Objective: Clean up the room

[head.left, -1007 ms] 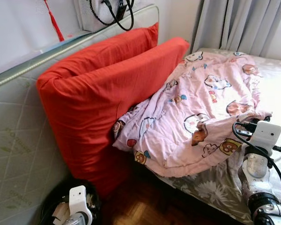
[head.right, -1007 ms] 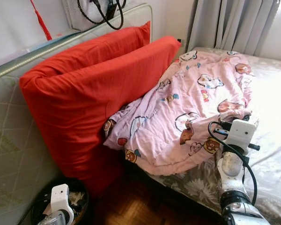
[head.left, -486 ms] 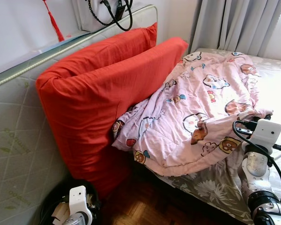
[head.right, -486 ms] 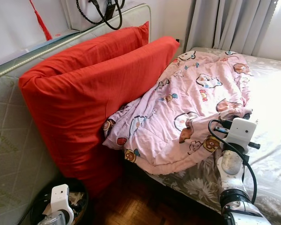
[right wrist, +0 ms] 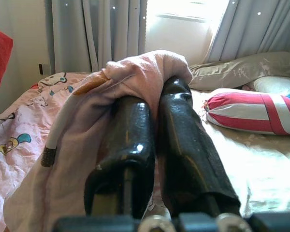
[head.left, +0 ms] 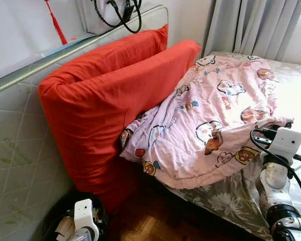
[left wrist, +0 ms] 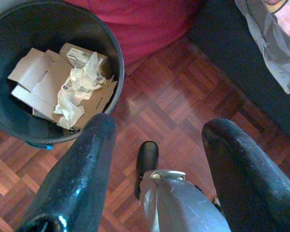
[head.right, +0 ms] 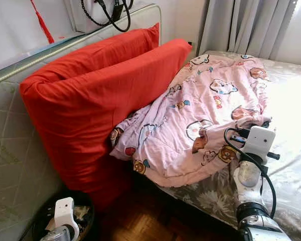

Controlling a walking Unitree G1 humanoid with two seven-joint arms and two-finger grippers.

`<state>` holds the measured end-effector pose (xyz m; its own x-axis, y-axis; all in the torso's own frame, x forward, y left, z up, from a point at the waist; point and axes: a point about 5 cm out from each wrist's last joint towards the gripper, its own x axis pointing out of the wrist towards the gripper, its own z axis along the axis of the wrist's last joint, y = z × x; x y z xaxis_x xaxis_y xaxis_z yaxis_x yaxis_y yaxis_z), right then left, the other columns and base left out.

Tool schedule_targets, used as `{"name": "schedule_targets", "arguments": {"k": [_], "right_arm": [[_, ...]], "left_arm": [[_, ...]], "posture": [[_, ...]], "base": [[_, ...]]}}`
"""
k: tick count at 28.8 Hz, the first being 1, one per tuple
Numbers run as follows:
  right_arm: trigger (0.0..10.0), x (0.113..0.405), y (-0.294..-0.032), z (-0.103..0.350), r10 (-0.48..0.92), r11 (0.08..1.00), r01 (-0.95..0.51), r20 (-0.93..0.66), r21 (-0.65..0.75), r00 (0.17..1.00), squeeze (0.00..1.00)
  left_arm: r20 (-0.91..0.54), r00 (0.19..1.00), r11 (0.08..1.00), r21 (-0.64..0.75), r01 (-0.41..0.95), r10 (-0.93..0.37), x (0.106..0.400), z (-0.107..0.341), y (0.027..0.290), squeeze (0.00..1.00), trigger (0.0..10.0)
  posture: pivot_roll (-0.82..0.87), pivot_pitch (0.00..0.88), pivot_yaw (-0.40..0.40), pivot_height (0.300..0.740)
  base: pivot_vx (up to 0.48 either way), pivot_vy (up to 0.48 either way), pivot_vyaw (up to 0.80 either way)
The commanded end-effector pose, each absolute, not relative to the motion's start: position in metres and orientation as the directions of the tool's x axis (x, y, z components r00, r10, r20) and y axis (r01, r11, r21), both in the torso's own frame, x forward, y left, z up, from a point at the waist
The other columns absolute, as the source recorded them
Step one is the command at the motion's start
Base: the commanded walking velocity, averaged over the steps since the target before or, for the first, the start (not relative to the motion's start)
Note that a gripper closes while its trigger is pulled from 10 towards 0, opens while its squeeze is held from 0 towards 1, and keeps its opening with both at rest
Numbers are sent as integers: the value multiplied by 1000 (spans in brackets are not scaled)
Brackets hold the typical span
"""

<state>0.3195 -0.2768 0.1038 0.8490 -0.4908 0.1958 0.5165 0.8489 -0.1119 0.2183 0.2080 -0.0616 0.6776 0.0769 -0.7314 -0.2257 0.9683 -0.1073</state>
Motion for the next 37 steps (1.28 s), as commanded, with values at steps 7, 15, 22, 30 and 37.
{"name": "schedule_targets", "arguments": {"k": [7, 15, 22, 30, 37], "right_arm": [[10000, 323, -279, 112, -496, 844, 525, 217, -106, 841, 0], [10000, 323, -278, 110, -496, 845, 523, 209, -106, 843, 0], [10000, 323, -280, 111, -501, 842, 529, 209, -107, 840, 0], [10000, 322, -281, 111, -507, 838, 535, 211, -107, 836, 0], [10000, 315, -296, 110, -598, 769, 627, 206, -126, 774, 0]], "left_arm": [[-733, 675, 971, -93, -219, 82, 219, -61, 212, 0, 10000], [-734, 675, 974, -87, -210, 80, 219, -60, 212, 0, 10000], [-734, 674, 974, -84, -211, 83, 219, -60, 212, 0, 10000], [-736, 672, 975, -76, -208, 86, 219, -60, 212, 0, 10000], [-737, 670, 975, -74, -208, 87, 219, -60, 213, 0, 10000]], "posture": [[86, 0, 38, 740], [89, 0, 37, 740], [87, 0, 39, 740], [87, 0, 38, 740], [88, 0, 38, 740]], "base": [[-35, 0, 0], [-247, 0, 0], [-245, 0, 0], [-61, 0, 0], [0, 0, 0]]}}
